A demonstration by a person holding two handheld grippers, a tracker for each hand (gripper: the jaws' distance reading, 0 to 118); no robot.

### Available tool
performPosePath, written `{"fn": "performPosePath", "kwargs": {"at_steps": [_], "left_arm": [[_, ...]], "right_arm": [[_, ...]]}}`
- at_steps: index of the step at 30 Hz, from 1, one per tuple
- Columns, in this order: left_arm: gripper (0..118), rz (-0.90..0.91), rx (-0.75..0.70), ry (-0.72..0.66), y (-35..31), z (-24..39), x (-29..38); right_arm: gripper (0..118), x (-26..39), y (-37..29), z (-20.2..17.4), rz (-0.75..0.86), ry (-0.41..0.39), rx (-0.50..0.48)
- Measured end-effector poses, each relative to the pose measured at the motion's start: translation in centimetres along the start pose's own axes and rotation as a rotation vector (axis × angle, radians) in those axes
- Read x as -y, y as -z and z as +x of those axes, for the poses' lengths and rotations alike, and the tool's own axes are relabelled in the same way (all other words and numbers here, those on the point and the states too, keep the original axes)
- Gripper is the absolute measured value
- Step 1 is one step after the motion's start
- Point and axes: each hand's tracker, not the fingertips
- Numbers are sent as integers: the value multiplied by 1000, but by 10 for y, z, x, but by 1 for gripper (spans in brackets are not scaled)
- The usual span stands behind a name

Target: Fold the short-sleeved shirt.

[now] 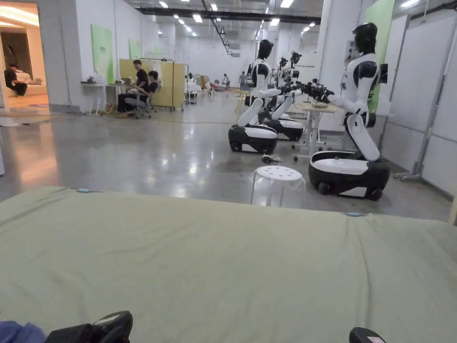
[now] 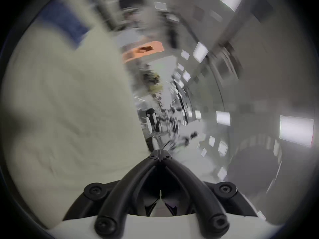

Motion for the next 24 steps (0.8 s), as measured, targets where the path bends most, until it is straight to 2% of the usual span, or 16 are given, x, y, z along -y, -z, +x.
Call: {"fn": "performPosePath", "kwargs": {"at_steps": [2, 4, 5, 6, 7, 8, 10, 12, 13, 14, 16, 17, 18, 19, 20, 24], "left_arm": [[3, -14, 180, 159, 0, 21, 6], [3, -46, 267, 254, -1, 40, 13], [3, -33, 285, 306, -3, 50, 18], [3, -25, 265, 304, -5, 54, 20], [3, -29, 258, 268, -6, 54, 20], [3, -34, 287, 159, -5, 46, 18], [3, -38, 262, -139, 1, 19, 12], [3, -47, 182, -446, 8, -14, 13], [3, -24, 127, -621, 7, -31, 17], [3, 15, 110, -834, 5, -48, 25], [3, 93, 77, -1199, 1, -61, 44], [3, 129, 83, -1299, 0, -62, 52], [3, 139, 96, -1351, 0, -61, 56], [3, 126, 111, -1343, 0, -59, 53], [3, 114, 106, -1328, 0, -57, 50], [3, 121, 121, -1365, 2, -55, 44]], "right_arm": [[0, 4, -8, -25, 89, -243, -166], [0, 5, -16, -51, 124, -421, -223], [0, 5, -21, -61, 148, -482, -252], [0, 8, -24, -65, 160, -506, -281], [0, 7, -26, -67, 160, -473, -280], [0, 4, -25, -64, 150, -421, -276], [0, -2, -15, -49, 84, -191, -254], [0, -4, -1, -22, 2, 122, -209], [0, -2, 6, -5, -39, 357, -195], [0, 3, 11, 16, -58, 632, -169], [0, 23, 18, 33, -84, 1074, -159], [0, 32, 21, 33, -100, 1238, -152], [0, 37, 23, 33, -113, 1337, -149], [0, 41, 23, 31, -124, 1419, -143], [0, 43, 24, 30, -135, 1471, -136], [0, 42, 25, 30, -127, 1578, -143]]}}
